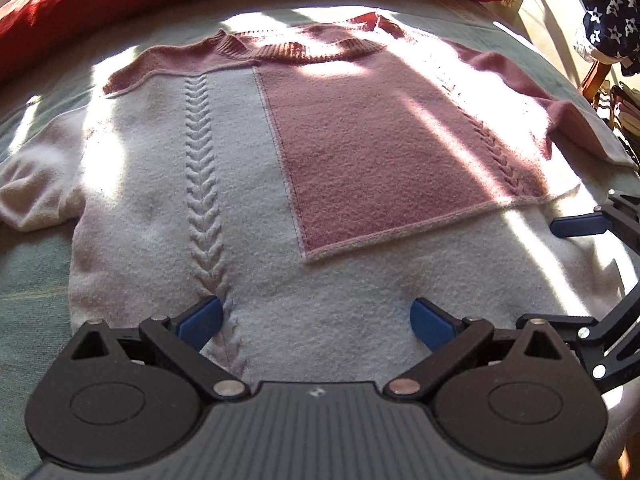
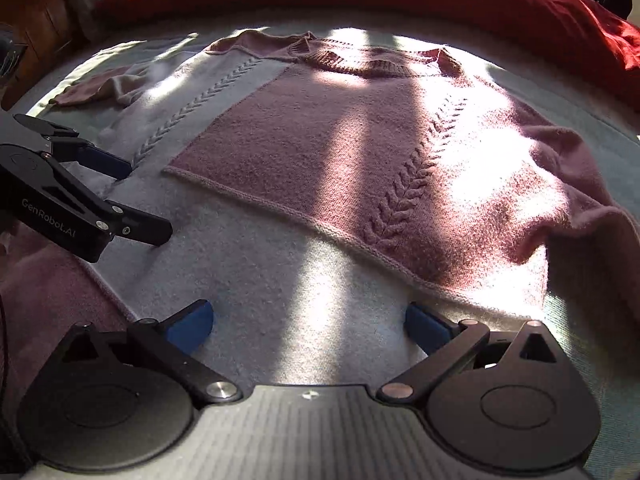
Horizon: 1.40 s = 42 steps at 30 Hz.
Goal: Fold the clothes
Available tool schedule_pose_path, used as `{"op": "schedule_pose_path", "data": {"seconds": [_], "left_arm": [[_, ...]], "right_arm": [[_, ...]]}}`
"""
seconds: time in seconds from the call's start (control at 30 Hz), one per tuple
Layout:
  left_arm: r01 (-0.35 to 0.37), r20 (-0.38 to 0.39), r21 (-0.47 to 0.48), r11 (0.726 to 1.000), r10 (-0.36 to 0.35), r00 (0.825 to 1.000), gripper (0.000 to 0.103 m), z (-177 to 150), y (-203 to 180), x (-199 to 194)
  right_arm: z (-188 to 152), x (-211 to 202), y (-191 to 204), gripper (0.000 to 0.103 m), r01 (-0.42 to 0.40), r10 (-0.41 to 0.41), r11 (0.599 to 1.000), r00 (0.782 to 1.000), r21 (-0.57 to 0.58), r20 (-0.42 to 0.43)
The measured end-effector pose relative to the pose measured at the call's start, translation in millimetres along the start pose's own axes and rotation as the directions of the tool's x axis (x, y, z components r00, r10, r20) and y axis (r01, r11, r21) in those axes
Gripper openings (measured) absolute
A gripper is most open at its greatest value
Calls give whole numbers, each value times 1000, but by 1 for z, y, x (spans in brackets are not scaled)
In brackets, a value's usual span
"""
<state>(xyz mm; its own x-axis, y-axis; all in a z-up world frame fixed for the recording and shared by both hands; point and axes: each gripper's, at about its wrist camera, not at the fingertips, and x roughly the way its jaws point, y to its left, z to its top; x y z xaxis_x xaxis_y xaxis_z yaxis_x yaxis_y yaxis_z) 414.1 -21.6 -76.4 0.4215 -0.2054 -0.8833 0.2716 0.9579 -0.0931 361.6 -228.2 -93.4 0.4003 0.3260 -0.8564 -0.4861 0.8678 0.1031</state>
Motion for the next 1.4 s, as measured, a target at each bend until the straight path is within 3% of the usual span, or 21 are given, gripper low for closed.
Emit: {"op": "schedule_pose_path", "data": {"seconds": [0.2,0.47,0.6,0.7,0.8,0.97,1.1,1.2,1.3,1.4], "left_arm": [[51,5,8,999,-51,999,100,16,-1,-3],[125,39,56,991,-127,991,100,45,-21,0],[87,46,114,990,-92,995,100,52,-40,3],[58,42,91,994,-62,997,100,56,-48,4],[62,37,49,997,-64,997,100,62,-57,6],[48,71,54,997,-51,996,100,80,-86,5],[43,81,72,996,-49,995,100,91,-109,11],[44,76,79,996,-50,996,100,95,-124,17],[41,60,90,995,-46,997,100,97,-137,24],[37,51,106,994,-43,998,100,98,-149,29]], "right_arm": [[-16,-16,-4,103,15,-7,994,997,105,-75],[-6,-14,-27,103,-29,55,953,995,301,-79],[-5,-21,-39,103,-88,110,946,992,311,-55],[-2,-32,-54,103,-134,146,940,989,315,-15],[-1,-50,-80,103,-115,114,942,993,314,22],[-2,-78,-157,103,-17,-6,933,998,359,61],[-3,-92,-227,103,67,-121,897,988,436,97],[-6,-88,-277,103,75,-159,853,980,516,120],[-7,-68,-312,103,48,-131,812,986,581,101],[-10,-46,-325,103,135,-165,812,986,568,2]]}}
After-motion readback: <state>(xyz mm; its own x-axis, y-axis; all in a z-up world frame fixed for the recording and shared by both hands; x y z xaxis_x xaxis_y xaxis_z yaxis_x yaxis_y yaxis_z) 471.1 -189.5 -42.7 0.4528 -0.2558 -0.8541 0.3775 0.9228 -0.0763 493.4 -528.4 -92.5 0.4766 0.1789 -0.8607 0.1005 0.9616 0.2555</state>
